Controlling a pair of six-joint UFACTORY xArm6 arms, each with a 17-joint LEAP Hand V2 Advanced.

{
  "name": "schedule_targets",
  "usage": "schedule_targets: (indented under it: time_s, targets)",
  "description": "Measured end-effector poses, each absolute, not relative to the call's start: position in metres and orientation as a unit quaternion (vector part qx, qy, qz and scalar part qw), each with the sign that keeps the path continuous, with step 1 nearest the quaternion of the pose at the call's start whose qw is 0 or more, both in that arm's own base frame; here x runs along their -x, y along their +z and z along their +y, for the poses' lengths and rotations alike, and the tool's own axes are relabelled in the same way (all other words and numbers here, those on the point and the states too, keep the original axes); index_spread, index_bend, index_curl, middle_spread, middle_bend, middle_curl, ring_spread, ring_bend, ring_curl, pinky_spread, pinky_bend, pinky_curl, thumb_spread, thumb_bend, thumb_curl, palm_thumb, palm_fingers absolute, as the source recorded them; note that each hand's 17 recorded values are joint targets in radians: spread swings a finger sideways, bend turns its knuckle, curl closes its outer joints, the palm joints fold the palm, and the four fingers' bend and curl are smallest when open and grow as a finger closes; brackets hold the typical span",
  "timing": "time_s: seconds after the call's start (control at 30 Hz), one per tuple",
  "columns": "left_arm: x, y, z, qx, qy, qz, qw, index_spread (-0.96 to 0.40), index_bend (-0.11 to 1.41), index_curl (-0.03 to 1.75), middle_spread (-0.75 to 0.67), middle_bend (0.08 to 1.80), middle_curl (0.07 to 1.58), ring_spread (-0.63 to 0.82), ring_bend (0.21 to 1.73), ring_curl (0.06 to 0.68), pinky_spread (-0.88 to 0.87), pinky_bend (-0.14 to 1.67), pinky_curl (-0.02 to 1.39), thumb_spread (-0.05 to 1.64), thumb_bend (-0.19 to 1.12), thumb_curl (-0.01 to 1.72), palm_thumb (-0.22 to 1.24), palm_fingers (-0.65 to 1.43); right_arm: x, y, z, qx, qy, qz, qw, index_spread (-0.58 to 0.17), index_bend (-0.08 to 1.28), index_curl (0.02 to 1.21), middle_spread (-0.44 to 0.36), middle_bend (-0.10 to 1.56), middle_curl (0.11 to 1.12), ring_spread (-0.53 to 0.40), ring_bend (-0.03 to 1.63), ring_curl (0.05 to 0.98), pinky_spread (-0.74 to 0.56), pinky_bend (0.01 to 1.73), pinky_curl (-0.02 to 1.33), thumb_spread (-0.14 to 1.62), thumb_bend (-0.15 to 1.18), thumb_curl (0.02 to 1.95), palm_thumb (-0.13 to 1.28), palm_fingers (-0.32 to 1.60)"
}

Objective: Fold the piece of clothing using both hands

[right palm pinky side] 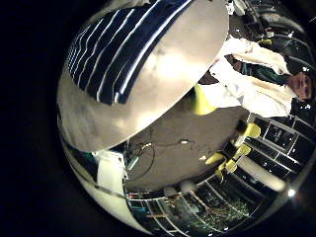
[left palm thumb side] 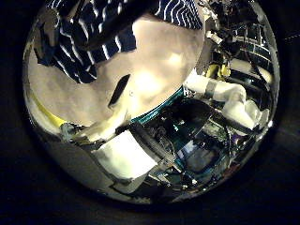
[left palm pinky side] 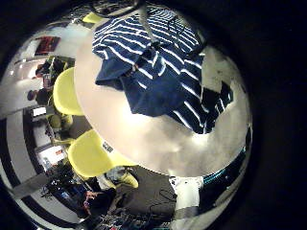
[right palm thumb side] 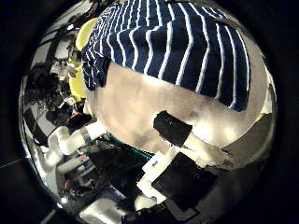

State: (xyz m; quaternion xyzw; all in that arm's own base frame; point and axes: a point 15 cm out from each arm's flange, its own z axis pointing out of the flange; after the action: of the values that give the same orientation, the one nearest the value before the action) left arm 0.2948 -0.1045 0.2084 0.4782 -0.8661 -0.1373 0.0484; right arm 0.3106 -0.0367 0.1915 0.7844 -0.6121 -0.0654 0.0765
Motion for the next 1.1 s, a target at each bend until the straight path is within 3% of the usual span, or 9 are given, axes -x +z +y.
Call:
schedule_targets:
  time_s: [0.4, 0.53, 0.63, 0.67, 0.7, 0.83, 0.9, 1.1]
  targets:
    - [-0.305, 0.159, -0.12, -0.475, -0.15, -0.865, 0.052, -0.31, 0.18, 0.83, -0.16, 0.2, 0.62, -0.03, 0.83, 0.314, -0.17, 0.6, 0.55, 0.98, -0.03, 0.33, 0.37, 0.17, -0.307, 0.2, -0.044, -0.781, -0.062, -0.617, 0.077, -0.319, 0.19, 0.42, -0.117, 0.33, 0.45, -0.198, 0.75, 0.32, 0.08, 0.49, 0.15, 1.05, -0.03, 0.35, 0.51, 0.42]
    - [-0.313, 0.153, -0.122, -0.48, -0.154, -0.863, 0.034, -0.25, 0.19, 0.77, -0.1, 0.21, 0.58, 0.0, 0.79, 0.286, -0.1, 0.56, 0.52, 0.98, -0.02, 0.33, 0.39, 0.24, -0.305, 0.202, -0.048, -0.779, -0.061, -0.62, 0.079, -0.324, 0.19, 0.42, -0.114, 0.33, 0.45, -0.199, 0.75, 0.324, 0.08, 0.49, 0.15, 1.05, -0.03, 0.35, 0.5, 0.41]
    - [-0.318, 0.151, -0.121, -0.487, -0.159, -0.859, 0.017, -0.25, 0.19, 0.75, -0.17, 0.3, 0.58, -0.09, 0.81, 0.272, -0.19, 0.58, 0.5, 0.98, -0.02, 0.34, 0.43, 0.48, -0.305, 0.202, -0.051, -0.776, -0.06, -0.623, 0.079, -0.327, 0.19, 0.42, -0.112, 0.33, 0.45, -0.2, 0.75, 0.326, 0.08, 0.5, 0.15, 1.05, -0.03, 0.34, 0.5, 0.41]
    - [-0.319, 0.149, -0.122, -0.489, -0.162, -0.857, 0.011, -0.28, 0.21, 0.78, -0.24, 0.43, 0.61, -0.19, 0.82, 0.275, -0.28, 0.6, 0.5, 0.97, -0.01, 0.34, 0.45, 0.67, -0.305, 0.202, -0.052, -0.776, -0.06, -0.623, 0.079, -0.327, 0.19, 0.42, -0.112, 0.32, 0.45, -0.2, 0.75, 0.327, 0.08, 0.5, 0.15, 1.05, -0.03, 0.34, 0.5, 0.41]
    - [-0.32, 0.149, -0.123, -0.489, -0.165, -0.857, 0.007, -0.28, 0.21, 0.78, -0.26, 0.43, 0.61, -0.21, 0.82, 0.271, -0.3, 0.59, 0.49, 0.97, -0.02, 0.34, 0.46, 0.67, -0.304, 0.202, -0.052, -0.776, -0.061, -0.623, 0.079, -0.328, 0.19, 0.42, -0.111, 0.32, 0.45, -0.204, 0.75, 0.327, 0.08, 0.5, 0.15, 1.05, -0.03, 0.34, 0.5, 0.41]
    - [-0.322, 0.148, -0.122, -0.492, -0.168, -0.854, -0.001, -0.36, 0.2, 0.86, -0.39, 0.65, 0.73, -0.4, 0.99, 0.345, -0.47, 0.67, 0.54, 0.97, -0.01, 0.35, 0.52, 0.97, -0.304, 0.202, -0.052, -0.776, -0.06, -0.623, 0.079, -0.327, 0.18, 0.42, -0.11, 0.32, 0.45, -0.209, 0.76, 0.33, 0.08, 0.5, 0.14, 1.06, -0.03, 0.34, 0.49, 0.4]
    - [-0.324, 0.15, -0.121, -0.494, -0.167, -0.853, -0.003, -0.41, 0.21, 0.91, -0.45, 0.73, 0.77, -0.46, 1.06, 0.386, -0.55, 0.77, 0.58, 0.97, 0.02, 0.37, 0.64, 1.12, -0.304, 0.202, -0.053, -0.776, -0.061, -0.623, 0.079, -0.327, 0.19, 0.42, -0.11, 0.32, 0.45, -0.211, 0.76, 0.332, 0.08, 0.5, 0.14, 1.06, -0.03, 0.34, 0.49, 0.4]
    - [-0.326, 0.158, -0.117, -0.494, -0.173, -0.852, 0.0, -0.52, 0.27, 1.05, -0.53, 0.85, 0.85, -0.5, 1.19, 0.464, -0.64, 0.92, 0.65, 1.0, 0.05, 0.44, 0.81, 1.14, -0.305, 0.203, -0.054, -0.776, -0.06, -0.623, 0.078, -0.329, 0.19, 0.42, -0.154, 0.31, 0.45, -0.215, 0.76, 0.337, 0.08, 0.5, 0.14, 1.06, -0.03, 0.34, 0.49, 0.41]
